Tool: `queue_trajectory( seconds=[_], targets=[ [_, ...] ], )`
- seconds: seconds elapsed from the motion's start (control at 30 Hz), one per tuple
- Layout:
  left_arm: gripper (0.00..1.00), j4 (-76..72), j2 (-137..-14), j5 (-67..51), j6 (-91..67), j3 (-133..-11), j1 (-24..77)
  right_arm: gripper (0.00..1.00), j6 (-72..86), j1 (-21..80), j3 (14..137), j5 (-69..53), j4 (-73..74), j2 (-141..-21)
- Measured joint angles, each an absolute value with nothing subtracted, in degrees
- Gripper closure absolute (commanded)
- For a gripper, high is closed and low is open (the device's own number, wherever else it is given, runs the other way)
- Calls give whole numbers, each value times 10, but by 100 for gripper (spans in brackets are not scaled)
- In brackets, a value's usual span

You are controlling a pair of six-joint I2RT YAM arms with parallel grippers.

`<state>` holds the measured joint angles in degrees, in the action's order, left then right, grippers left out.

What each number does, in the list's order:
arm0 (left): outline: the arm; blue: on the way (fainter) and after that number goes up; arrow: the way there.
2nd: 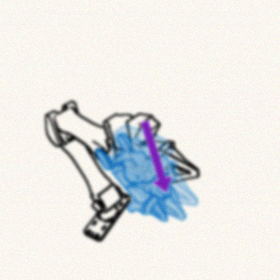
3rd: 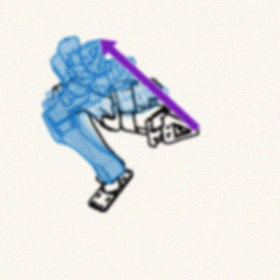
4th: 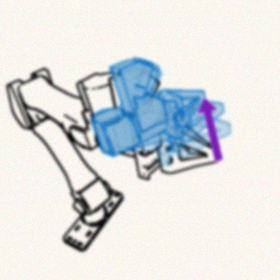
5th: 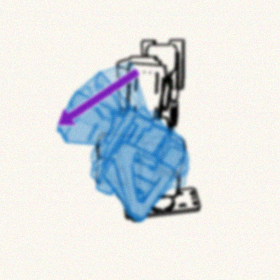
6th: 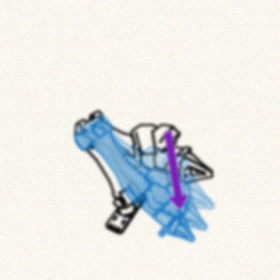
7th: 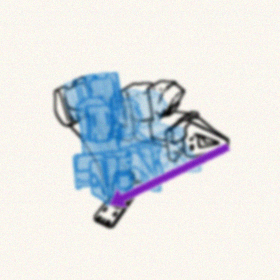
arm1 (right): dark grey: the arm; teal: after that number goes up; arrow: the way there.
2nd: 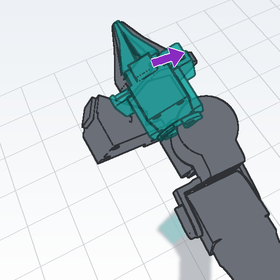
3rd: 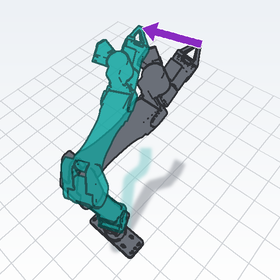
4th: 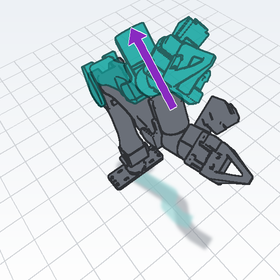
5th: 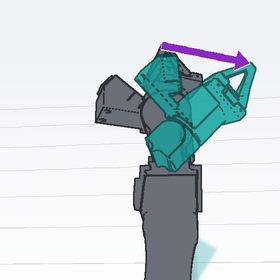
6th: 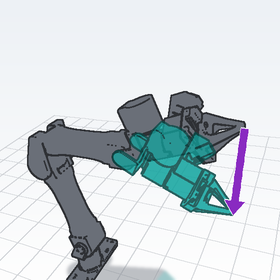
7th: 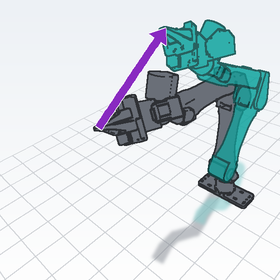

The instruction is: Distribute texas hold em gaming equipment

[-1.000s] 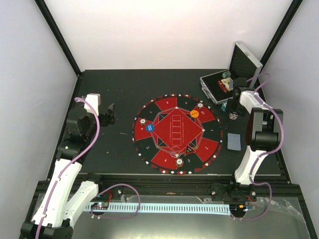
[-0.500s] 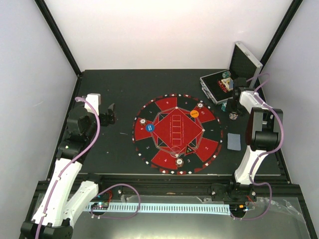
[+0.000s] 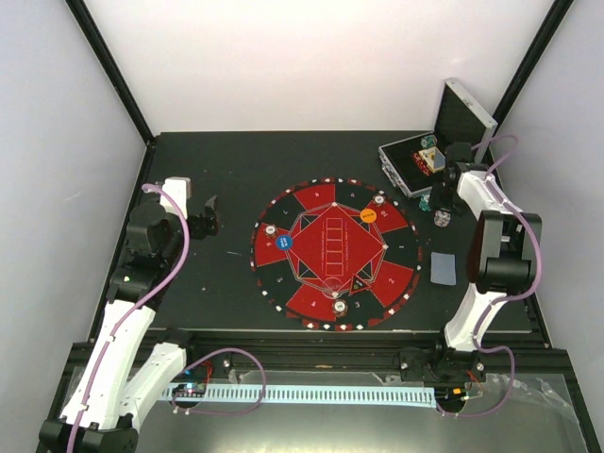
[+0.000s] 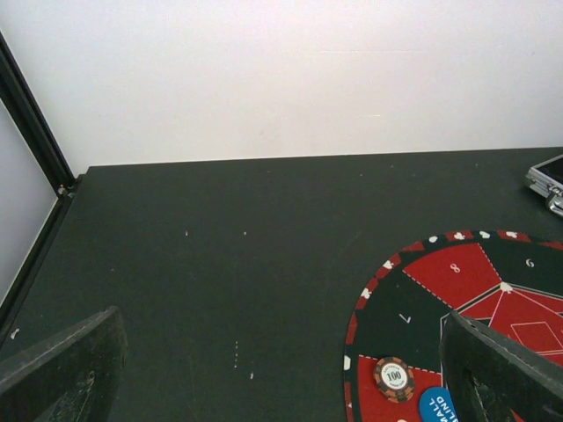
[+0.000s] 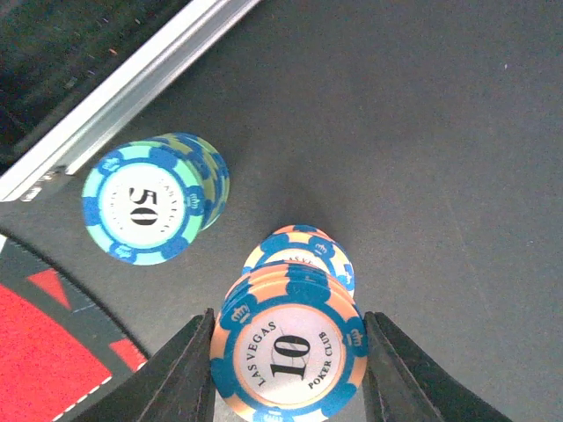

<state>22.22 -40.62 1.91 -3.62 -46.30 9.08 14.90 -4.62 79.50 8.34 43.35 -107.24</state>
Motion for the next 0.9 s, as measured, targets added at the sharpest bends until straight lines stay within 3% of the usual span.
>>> queue_trajectory(
  seconds=[0.27, 0.47, 0.9],
  targets=[
    [1, 222, -406, 19, -36, -463, 91, 61, 142, -32, 795, 52, 440, -1031],
    [1, 222, -406, 19, -36, -463, 91, 61, 141, 51, 798, 38, 440, -1033],
    [1, 222, -406, 19, -36, -463, 91, 61, 149, 119, 863, 29, 434, -1155]
  ],
)
